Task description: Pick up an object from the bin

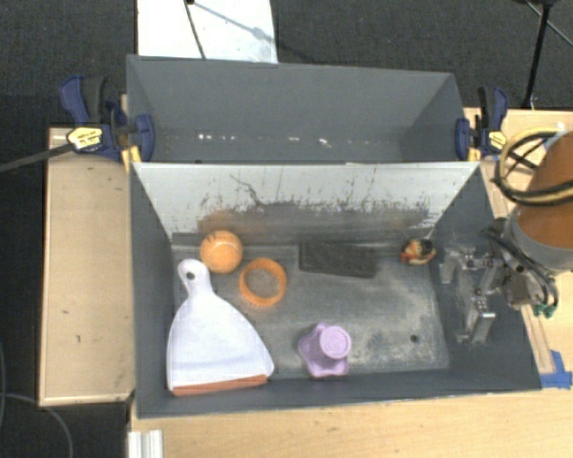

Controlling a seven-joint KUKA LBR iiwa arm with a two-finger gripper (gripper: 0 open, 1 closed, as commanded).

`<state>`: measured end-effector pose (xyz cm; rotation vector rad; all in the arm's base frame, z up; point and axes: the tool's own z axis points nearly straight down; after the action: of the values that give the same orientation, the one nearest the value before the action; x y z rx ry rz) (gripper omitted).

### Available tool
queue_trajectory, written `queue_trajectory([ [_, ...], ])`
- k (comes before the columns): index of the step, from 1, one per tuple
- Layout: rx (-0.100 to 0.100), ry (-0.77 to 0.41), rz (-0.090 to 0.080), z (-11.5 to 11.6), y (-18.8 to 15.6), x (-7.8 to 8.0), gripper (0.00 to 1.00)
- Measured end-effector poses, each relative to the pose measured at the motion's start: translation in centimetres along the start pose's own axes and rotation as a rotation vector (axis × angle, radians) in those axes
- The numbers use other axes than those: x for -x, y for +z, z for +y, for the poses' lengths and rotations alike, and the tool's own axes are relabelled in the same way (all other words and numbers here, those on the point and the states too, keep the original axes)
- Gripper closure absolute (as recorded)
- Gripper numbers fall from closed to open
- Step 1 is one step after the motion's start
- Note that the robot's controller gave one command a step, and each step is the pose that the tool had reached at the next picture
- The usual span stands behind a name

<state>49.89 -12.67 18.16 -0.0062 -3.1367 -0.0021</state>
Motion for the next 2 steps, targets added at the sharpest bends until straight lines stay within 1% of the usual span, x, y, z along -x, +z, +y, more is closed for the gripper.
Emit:
queue_trajectory([
  [1, -0.002, -0.005, -0.008, 0.0, -0.4, 0.2, 0.00],
  [2, -0.002, -0.048, -0.012, 7.2, 3.3, 5.4, 0.00],
])
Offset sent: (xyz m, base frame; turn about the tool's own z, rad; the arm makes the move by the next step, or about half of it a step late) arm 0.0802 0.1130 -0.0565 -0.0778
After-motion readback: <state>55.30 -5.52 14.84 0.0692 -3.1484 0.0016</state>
